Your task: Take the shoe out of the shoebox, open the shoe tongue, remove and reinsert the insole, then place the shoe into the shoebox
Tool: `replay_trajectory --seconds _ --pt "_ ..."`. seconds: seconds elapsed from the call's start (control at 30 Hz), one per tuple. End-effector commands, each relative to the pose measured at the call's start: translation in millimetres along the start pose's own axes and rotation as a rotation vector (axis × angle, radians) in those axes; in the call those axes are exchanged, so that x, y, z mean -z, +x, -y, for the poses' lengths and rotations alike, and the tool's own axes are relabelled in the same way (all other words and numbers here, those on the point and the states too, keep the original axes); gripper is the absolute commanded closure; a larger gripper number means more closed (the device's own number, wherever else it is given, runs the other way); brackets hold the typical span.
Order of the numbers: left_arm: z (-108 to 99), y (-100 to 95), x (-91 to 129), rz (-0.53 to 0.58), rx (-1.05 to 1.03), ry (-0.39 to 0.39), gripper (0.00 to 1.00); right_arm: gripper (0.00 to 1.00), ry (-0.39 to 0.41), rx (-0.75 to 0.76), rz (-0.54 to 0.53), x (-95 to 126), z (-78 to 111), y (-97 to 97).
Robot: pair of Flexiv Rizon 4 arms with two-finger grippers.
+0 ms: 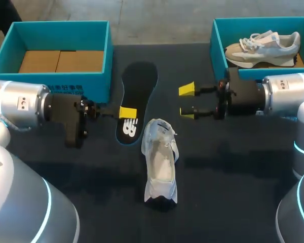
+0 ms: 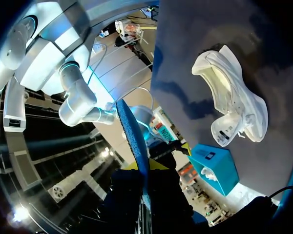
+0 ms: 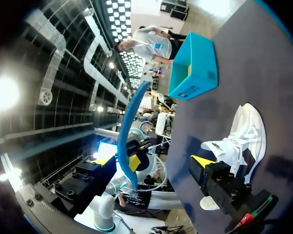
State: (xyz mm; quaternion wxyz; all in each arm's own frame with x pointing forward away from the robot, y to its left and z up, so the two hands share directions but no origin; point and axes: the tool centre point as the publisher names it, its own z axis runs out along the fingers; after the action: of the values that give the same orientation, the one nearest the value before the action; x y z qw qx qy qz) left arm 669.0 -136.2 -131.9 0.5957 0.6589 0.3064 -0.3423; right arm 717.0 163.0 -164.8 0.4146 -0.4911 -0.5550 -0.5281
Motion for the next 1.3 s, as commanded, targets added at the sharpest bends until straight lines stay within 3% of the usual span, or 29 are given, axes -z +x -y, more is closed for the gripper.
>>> replay_trajectory --seconds 0.03,0.43,0.7,0.9,0.93,1.07,1.17,1.3 --pt "0.3 0.6 -0.8 0.000 -0.003 -0.001 1.00 0.00 -0.017 0.010 0.007 -12.4 -5.4 5.7" --pt "0.3 0.6 -0.8 0.000 -0.003 -0.001 1.00 0.00 -0.004 0.107 0.079 -37.0 -12.0 35.8" --pt "0.3 0.6 -0.8 0.000 -0.003 -0.001 1.00 0.01 -0.007 0.126 0.096 -46.7 -8.3 43.8" --pt "0.3 0.6 -0.8 0.000 -0.003 -0.001 1.00 0.10 -0.022 0.084 0.106 -56.3 -4.0 46.2" --pt "0.3 0.6 -0.8 0.000 -0.003 -0.001 1.00 0.22 -0.023 0.071 0.104 -58.1 -3.3 46.2" --pt "0.3 0.6 -0.8 0.000 -0.003 -0.001 1.00 0.44 -0.033 0.041 0.098 -62.3 -1.2 45.3" --pt "0.3 0.6 -0.8 0.000 -0.003 -0.001 1.00 0.50 -0.041 0.018 0.084 -65.5 0.1 45.0" --pt "0.3 0.6 -0.8 0.000 -0.003 -0.001 1.00 0.47 -0.043 -0.011 0.077 -71.3 0.3 45.8"
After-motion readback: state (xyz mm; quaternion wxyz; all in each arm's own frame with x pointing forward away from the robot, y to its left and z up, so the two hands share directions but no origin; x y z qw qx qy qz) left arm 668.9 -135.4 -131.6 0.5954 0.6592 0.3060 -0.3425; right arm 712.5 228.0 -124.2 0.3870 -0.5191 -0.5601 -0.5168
